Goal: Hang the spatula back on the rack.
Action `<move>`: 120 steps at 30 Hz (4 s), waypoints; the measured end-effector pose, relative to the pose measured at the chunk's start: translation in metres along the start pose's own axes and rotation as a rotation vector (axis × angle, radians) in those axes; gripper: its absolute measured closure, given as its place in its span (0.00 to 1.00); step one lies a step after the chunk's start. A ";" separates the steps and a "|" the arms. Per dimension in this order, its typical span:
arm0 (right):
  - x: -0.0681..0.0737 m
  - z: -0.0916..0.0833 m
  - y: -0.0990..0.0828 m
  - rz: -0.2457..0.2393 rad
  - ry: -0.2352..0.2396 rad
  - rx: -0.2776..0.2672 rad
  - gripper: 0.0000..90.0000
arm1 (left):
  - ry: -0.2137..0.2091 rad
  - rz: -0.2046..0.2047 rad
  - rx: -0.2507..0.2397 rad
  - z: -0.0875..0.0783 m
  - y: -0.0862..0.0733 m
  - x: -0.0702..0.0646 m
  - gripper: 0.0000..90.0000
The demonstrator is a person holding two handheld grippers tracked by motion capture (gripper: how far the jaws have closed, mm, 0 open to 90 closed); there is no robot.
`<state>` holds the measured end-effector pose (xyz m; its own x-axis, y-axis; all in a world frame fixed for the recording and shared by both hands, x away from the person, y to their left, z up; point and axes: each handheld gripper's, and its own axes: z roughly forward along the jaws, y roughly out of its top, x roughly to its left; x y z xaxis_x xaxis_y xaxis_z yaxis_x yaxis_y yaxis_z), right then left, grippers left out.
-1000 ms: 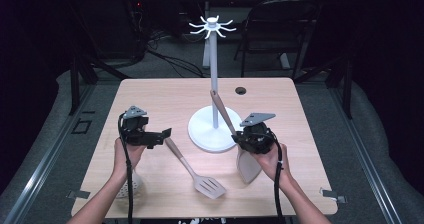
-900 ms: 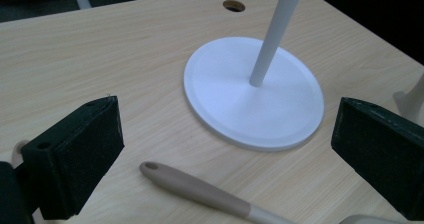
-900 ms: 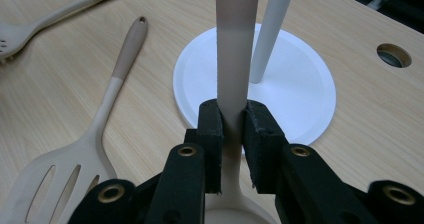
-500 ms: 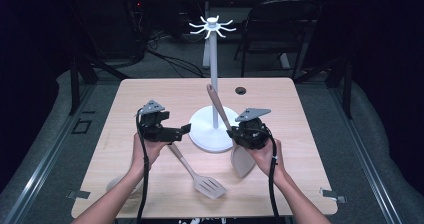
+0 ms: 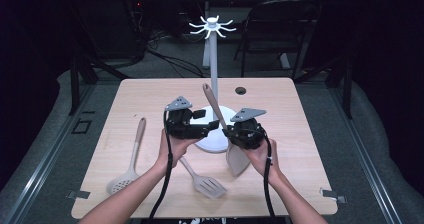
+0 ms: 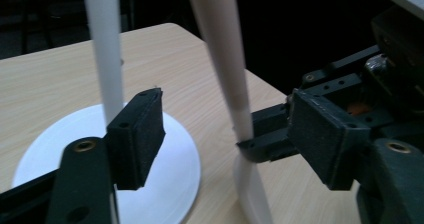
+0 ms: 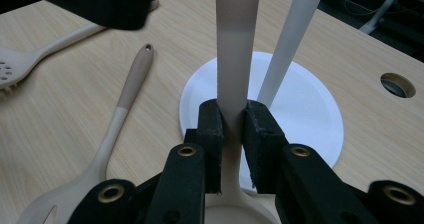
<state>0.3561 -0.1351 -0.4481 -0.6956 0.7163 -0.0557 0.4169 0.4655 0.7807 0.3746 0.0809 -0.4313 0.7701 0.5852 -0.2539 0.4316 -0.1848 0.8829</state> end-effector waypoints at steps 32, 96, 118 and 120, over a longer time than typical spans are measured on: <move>-0.003 -0.008 -0.002 0.043 0.031 -0.070 0.78 | -0.122 -0.006 -0.075 0.025 0.004 -0.002 0.86; -0.076 -0.030 -0.068 0.148 -0.008 0.174 0.00 | -0.151 0.169 -0.078 0.022 0.073 0.002 0.86; -0.072 -0.030 -0.066 0.143 -0.003 0.170 0.00 | -0.144 0.174 -0.104 0.019 0.097 0.002 0.86; -0.072 -0.030 -0.066 0.141 -0.003 0.172 0.00 | -0.145 0.173 -0.110 0.019 0.098 0.002 0.86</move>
<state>0.3612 -0.2331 -0.4764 -0.6221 0.7817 0.0444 0.6036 0.4426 0.6631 0.4274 0.0494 -0.3529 0.8908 0.4316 -0.1420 0.2396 -0.1808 0.9539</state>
